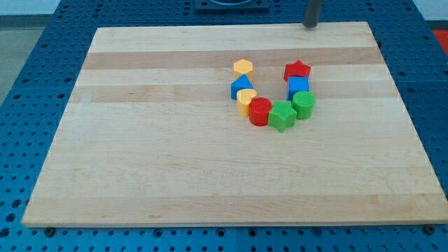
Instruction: Point your arm at the left side of the yellow heart
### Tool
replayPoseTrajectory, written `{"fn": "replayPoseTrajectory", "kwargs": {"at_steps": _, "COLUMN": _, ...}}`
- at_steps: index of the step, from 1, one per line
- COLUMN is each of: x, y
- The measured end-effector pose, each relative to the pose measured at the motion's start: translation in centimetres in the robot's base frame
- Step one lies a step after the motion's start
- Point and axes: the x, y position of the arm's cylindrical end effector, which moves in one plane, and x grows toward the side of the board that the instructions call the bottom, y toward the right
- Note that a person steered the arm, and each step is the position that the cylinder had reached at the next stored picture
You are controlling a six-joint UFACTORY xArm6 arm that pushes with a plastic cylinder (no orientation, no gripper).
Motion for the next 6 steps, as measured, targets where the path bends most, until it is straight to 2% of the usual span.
{"fn": "replayPoseTrajectory", "kwargs": {"at_steps": 2, "x": 0.1, "y": -0.3}}
{"fn": "replayPoseTrajectory", "kwargs": {"at_steps": 3, "x": 0.2, "y": -5.4}}
{"fn": "replayPoseTrajectory", "kwargs": {"at_steps": 4, "x": 2.6, "y": -14.2}}
{"fn": "replayPoseTrajectory", "kwargs": {"at_steps": 6, "x": 15.4, "y": -24.9}}
